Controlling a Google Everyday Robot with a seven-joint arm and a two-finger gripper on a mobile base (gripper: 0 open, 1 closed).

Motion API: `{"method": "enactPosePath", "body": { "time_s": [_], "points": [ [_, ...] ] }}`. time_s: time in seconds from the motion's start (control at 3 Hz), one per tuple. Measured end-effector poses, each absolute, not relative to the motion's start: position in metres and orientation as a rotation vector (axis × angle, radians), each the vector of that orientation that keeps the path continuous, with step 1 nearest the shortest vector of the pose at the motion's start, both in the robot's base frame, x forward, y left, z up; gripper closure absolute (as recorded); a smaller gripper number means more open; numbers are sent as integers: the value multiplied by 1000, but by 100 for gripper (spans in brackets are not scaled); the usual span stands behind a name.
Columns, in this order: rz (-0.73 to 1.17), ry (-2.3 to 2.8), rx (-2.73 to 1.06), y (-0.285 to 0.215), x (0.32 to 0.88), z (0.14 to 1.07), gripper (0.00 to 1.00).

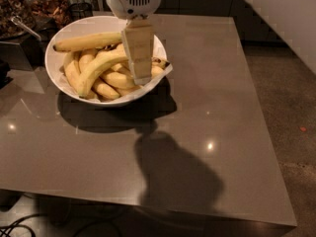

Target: Pick banana from white bowl

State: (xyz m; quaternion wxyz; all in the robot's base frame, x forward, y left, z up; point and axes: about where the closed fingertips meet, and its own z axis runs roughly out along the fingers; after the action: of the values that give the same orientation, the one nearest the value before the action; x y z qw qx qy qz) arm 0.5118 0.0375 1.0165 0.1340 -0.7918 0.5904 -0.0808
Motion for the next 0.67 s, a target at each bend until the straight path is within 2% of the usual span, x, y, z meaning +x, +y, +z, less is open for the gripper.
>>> {"method": "enactPosePath", "body": {
  "time_s": [0.67],
  "points": [
    [-159,1708,-2334,65,549,991,24]
  ]
}}
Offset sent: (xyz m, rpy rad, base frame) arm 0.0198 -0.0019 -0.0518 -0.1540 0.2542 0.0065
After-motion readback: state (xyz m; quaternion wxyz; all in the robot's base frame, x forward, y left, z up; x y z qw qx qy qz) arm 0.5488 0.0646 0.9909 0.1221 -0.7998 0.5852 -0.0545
